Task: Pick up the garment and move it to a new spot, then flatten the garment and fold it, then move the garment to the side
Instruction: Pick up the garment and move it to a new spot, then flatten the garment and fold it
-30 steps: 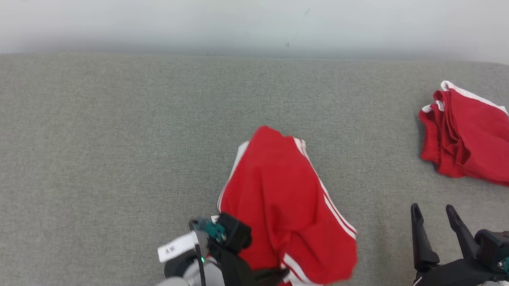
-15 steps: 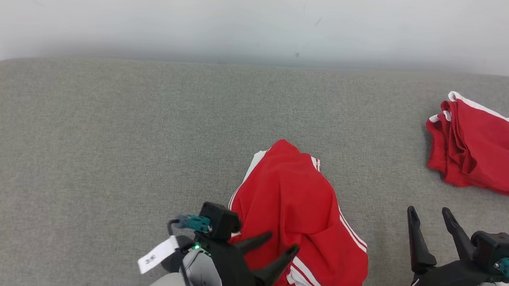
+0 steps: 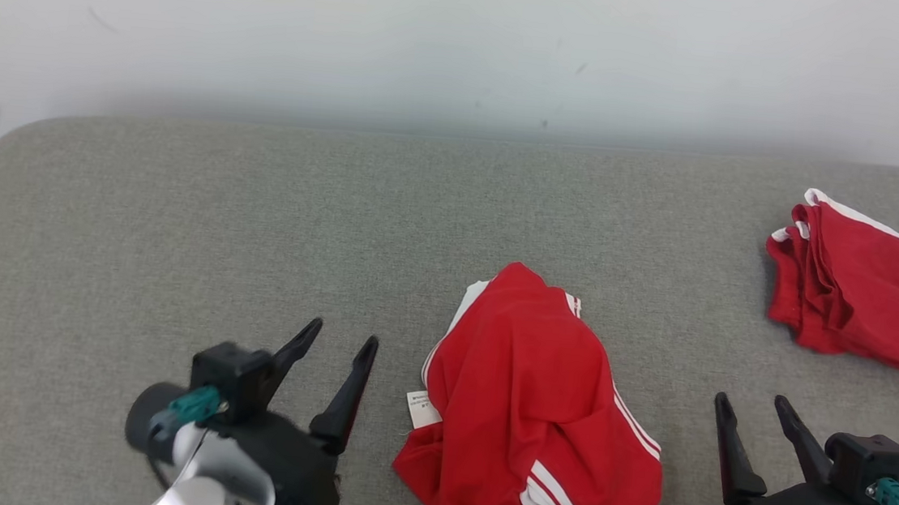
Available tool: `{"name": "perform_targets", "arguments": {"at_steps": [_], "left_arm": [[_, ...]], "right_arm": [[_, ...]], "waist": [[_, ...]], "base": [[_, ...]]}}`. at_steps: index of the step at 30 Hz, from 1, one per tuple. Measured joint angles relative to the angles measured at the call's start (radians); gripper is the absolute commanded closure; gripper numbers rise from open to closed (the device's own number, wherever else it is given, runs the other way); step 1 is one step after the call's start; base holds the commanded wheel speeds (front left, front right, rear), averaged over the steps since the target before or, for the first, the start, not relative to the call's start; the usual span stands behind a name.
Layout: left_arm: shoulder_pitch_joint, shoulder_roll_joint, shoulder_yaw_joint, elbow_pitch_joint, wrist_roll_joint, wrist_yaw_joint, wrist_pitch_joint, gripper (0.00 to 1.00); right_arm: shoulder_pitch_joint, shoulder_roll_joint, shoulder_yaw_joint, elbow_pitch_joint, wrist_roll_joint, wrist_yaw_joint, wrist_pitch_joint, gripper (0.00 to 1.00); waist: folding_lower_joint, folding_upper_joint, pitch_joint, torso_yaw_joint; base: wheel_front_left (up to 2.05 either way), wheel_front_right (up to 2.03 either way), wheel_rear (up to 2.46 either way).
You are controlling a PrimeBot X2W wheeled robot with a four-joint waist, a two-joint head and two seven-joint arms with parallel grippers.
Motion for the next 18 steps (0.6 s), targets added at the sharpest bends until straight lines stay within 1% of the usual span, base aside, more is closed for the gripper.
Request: {"name": "perform_targets", "arguments": {"at_steps": [2, 3, 4, 6, 10, 14, 18], "left_arm": [[0.034, 0.02, 0.016, -0.008, 0.012, 0.0, -0.028, 0.0], [0.068, 0.026, 0.043, -0.022, 0.015, 0.001, -0.056, 0.0], [0.068, 0.026, 0.043, -0.022, 0.015, 0.001, -0.056, 0.0], [0.099, 0.031, 0.073, -0.043, 0.019, 0.001, -0.082, 0.0], [0.158, 0.049, 0.15, -0.05, 0.041, 0.001, -0.12, 0.0], [0.228, 0.04, 0.257, -0.037, 0.088, 0.001, -0.128, 0.0], [0.277, 0.028, 0.33, -0.044, 0.121, 0.001, -0.136, 0.0]], "right_arm": [[0.0, -0.001, -0.003, 0.0, 0.0, 0.0, 0.0, 0.0], [0.001, -0.002, -0.004, 0.0, 0.0, 0.0, 0.0, 0.0], [0.001, -0.002, -0.004, 0.0, 0.0, 0.0, 0.0, 0.0], [0.001, -0.005, -0.005, -0.001, 0.002, 0.003, 0.001, 0.0], [0.002, -0.008, -0.003, 0.007, 0.011, 0.003, 0.019, 0.0], [0.001, -0.011, 0.003, 0.015, 0.011, 0.006, 0.037, 0.0], [-0.025, -0.021, 0.019, 0.03, 0.011, 0.021, 0.063, 0.0]], "waist": [[0.0, 0.0001, -0.003, 0.006], [0.0, 0.0001, -0.006, 0.014], [0.0, 0.0001, -0.006, 0.014], [0.0, 0.0001, -0.007, 0.023], [0.0, 0.0001, -0.008, 0.042], [0.0, 0.0001, -0.009, 0.063], [0.0, 0.0001, -0.009, 0.081]], "base": [[0.0, 0.0, 0.0], [0.0, 0.0, 0.0], [0.0, 0.0, 0.0], [0.0, 0.0, 0.0], [0.0, 0.0, 0.0], [0.0, 0.0, 0.0], [0.0, 0.0, 0.0]]}}
